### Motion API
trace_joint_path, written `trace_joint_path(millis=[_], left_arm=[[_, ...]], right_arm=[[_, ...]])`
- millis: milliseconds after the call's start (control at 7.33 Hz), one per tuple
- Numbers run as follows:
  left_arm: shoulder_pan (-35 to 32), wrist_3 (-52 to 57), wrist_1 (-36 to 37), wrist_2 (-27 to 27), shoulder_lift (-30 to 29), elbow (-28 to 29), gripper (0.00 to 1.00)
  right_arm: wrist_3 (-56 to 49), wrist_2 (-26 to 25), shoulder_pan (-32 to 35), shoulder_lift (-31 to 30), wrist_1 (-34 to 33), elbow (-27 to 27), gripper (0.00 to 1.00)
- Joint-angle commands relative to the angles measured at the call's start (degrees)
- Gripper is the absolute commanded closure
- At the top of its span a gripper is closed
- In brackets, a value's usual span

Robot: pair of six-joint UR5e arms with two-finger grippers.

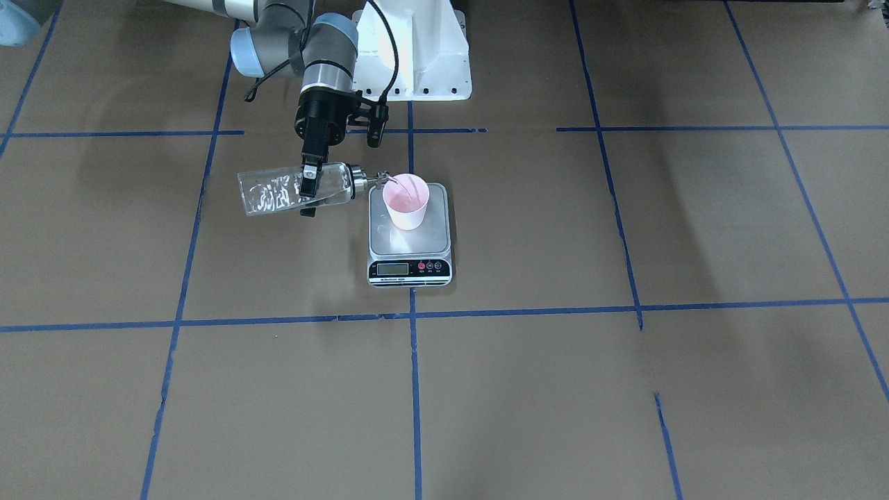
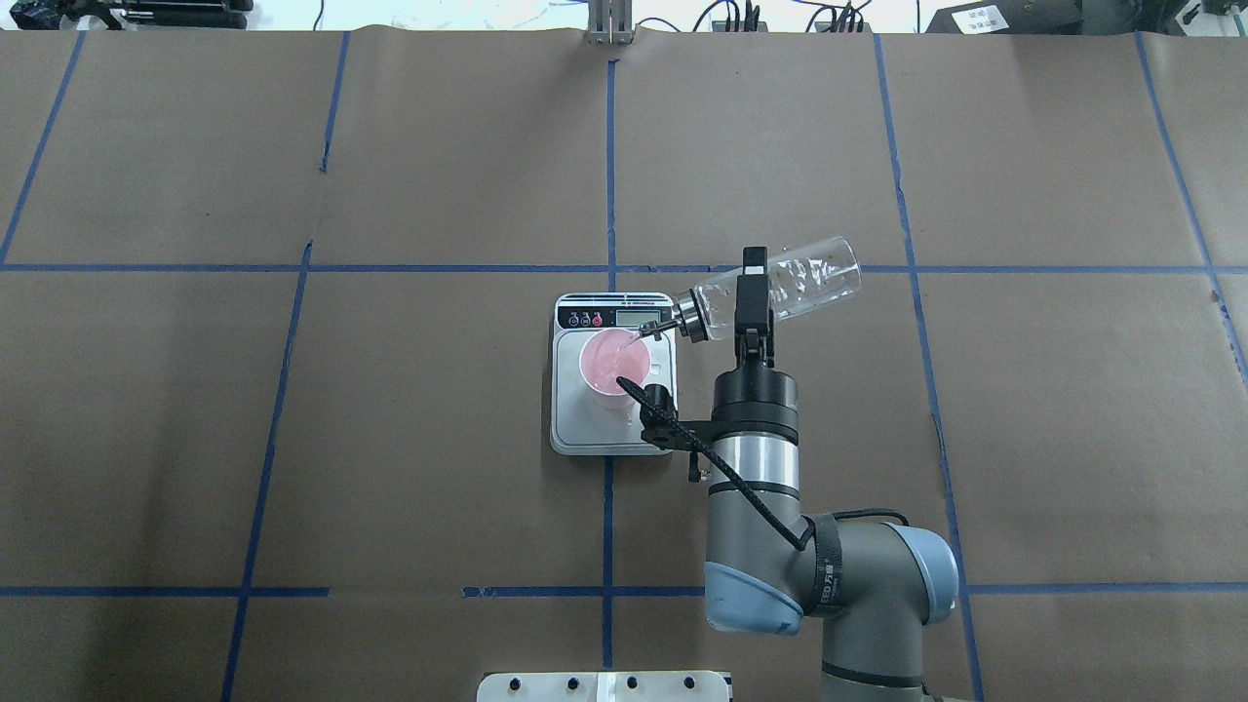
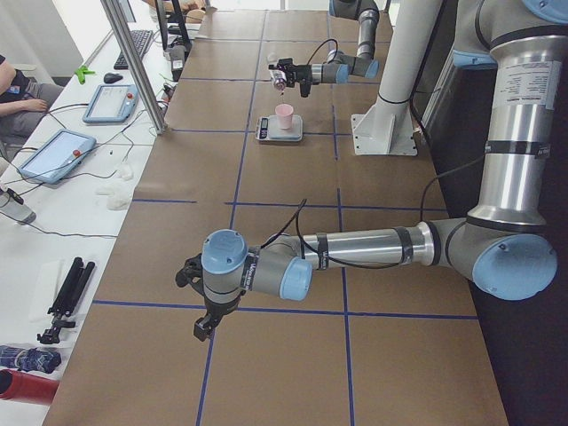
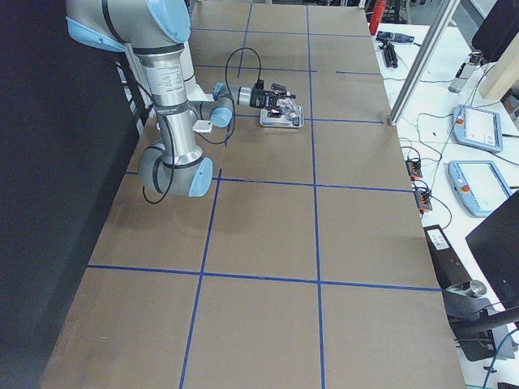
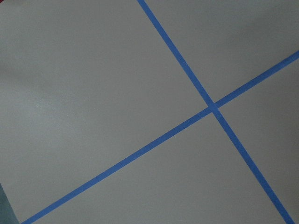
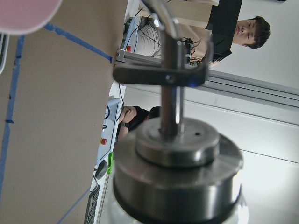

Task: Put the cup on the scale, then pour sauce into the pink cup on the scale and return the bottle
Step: 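Tilt the bottle spout down over the cup with the right gripper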

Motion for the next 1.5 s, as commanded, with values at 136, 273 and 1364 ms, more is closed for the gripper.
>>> trace_joint_path(millis=[136, 273, 1364], left_arm=[[0.0, 0.0, -0.05, -0.03, 0.02, 0.01, 0.0], [0.0, 0.0, -0.05, -0.03, 0.03, 0.01, 0.0], [-0.09, -0.09, -0.05, -0.03, 0.03, -0.52, 0.0]], right_arm=[[0.1, 0.07, -0.07, 0.0, 0.33, -0.01, 1.0], [0.8, 0.15, -0.25, 0.0, 0.68, -0.01, 1.0], [9.47, 0.68, -1.39, -0.09, 0.78, -0.09, 1.0]])
